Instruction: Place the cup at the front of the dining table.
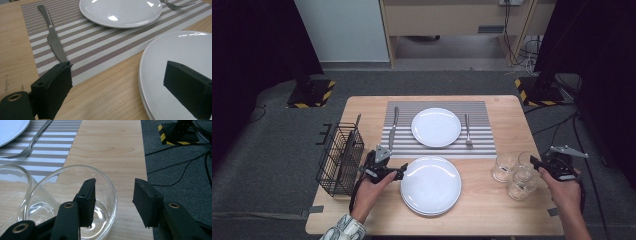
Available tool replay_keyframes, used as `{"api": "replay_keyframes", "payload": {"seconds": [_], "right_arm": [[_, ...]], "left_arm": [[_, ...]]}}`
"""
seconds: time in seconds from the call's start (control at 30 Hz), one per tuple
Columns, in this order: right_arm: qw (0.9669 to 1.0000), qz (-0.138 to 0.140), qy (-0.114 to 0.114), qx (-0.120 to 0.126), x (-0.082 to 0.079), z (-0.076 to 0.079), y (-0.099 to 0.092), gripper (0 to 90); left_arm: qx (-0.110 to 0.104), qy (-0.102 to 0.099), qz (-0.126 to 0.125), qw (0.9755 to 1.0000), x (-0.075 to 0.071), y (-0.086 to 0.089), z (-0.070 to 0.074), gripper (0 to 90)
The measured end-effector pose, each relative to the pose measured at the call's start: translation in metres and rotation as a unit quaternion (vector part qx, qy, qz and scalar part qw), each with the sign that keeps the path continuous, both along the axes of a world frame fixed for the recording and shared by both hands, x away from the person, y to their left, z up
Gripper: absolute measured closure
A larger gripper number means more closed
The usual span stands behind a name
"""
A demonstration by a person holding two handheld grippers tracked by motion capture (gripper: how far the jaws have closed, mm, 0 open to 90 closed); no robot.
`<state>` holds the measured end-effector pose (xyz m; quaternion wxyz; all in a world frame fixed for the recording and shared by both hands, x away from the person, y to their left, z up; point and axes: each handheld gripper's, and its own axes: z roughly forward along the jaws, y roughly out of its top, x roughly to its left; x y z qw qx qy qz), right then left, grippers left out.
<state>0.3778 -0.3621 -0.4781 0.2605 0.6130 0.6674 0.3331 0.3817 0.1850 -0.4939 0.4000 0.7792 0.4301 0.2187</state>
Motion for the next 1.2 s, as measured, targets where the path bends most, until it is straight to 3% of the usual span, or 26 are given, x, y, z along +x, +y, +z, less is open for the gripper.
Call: {"api": "replay_keyframes", "payload": {"seconds": [0.53, 1.2], "right_arm": [[0.9997, -0.002, 0.022, 0.008, 0.0019, -0.0035, 0.0003, 63.5], [0.9997, 0.007, 0.023, 0.001, 0.0026, -0.0054, 0.0042, 77.7]], "left_arm": [[0.001, 0.001, -0.001, 1.0, 0.0, -0.0006, -0.0007, 7.5], [0.003, 0.004, -0.002, 1.0, 0.0002, -0.0007, -0.0024, 7.6]]}}
